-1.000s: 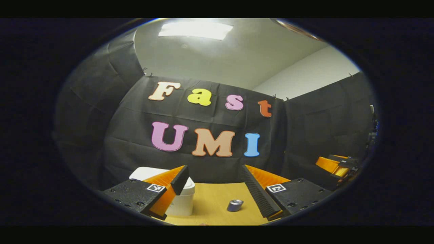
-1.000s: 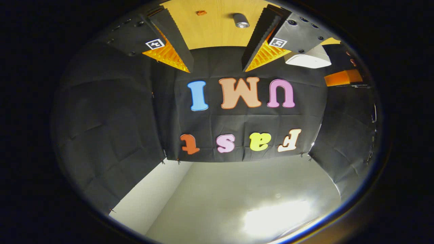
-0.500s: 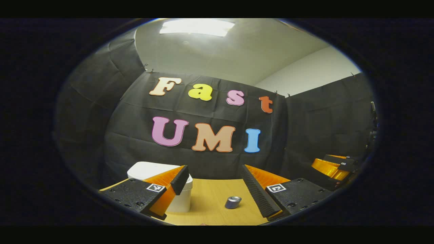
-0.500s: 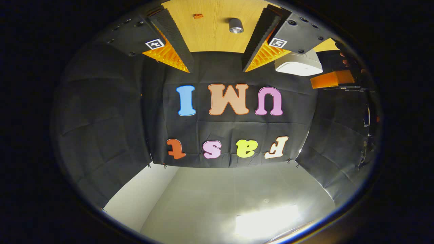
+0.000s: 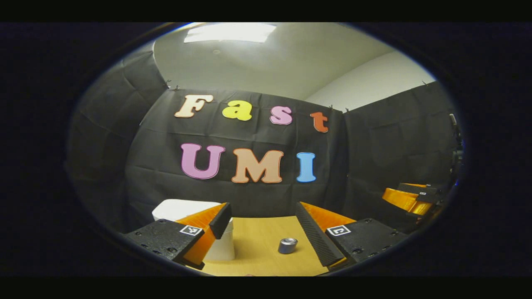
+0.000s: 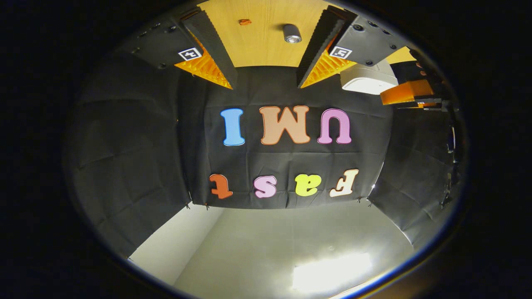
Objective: Press the lid of the desktop garbage bin to open it, pick up the crumpled paper on the desktop and throw it into the bin, then pick up the pop can on the desktop and drop it into the bin, and finally close the garbage bin lid.
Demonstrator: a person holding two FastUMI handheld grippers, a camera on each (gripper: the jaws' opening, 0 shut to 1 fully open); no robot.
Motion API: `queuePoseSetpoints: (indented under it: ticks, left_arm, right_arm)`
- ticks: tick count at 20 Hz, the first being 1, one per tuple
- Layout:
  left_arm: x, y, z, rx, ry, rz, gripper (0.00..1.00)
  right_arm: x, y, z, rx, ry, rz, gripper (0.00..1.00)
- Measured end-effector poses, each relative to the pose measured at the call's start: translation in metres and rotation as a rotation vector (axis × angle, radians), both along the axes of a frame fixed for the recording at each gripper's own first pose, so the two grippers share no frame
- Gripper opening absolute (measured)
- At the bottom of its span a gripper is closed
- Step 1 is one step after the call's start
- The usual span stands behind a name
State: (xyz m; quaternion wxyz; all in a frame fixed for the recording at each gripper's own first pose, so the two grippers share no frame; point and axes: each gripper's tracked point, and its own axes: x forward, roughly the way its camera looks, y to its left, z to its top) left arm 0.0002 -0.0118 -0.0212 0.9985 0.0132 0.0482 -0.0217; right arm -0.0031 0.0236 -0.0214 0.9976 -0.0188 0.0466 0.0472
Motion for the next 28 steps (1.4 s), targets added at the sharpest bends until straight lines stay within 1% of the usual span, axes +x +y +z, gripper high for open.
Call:
queuePoseSetpoints:
  ticks: [2,3,4,8,11,13,15,16,17,23,24,25,28]
  left_arm:
    - [0.003,-0.003,-0.006,-0.032,0.011,-0.01,0.92]
    - [0.005,-0.003,-0.01,-0.044,0.025,-0.014,0.9]
    - [0.007,-0.002,-0.015,-0.049,0.04,-0.014,0.93]
    - [0.01,0.004,-0.014,-0.045,0.049,-0.004,0.93]
    - [0.008,0.001,-0.019,-0.047,0.065,-0.013,0.92]
    - [0.007,0.003,-0.02,-0.043,0.073,-0.014,0.93]
    - [0.006,0.004,-0.019,-0.059,0.074,-0.014,0.93]
    - [0.006,0.004,-0.02,-0.072,0.075,-0.015,0.9]
    - [0.006,0.004,-0.02,-0.083,0.078,-0.014,0.92]
    - [0.003,0.013,-0.025,-0.121,0.095,0.016,0.93]
    - [0.002,0.014,-0.028,-0.127,0.101,0.021,0.9]
    - [0.001,0.015,-0.029,-0.133,0.106,0.025,0.93]
    - [-0.002,0.017,-0.032,-0.138,0.115,0.038,0.93]
  right_arm:
    - [0.0,0.004,-0.007,0.009,0.018,0.002,0.95]
    - [-0.001,0.006,-0.01,0.012,0.03,0.003,0.95]
    - [-0.002,0.007,-0.014,0.014,0.038,0.002,0.95]
    - [-0.006,0.002,-0.018,0.009,0.043,-0.021,0.95]
    - [-0.006,0.0,-0.019,0.028,0.048,-0.036,0.95]
    - [-0.007,0.003,-0.021,0.048,0.057,-0.035,0.95]
    - [-0.008,0.008,-0.023,0.05,0.068,-0.023,0.95]
    - [-0.008,0.01,-0.023,0.042,0.068,-0.019,0.95]
    - [-0.009,0.01,-0.022,0.031,0.066,-0.017,0.95]
    - [-0.009,0.016,-0.021,0.011,0.064,0.0,0.95]
    - [-0.009,0.015,-0.021,0.013,0.065,0.0,0.95]
    - [-0.009,0.015,-0.021,0.016,0.066,0.0,0.95]
    - [-0.01,0.013,-0.022,0.02,0.067,-0.004,0.95]
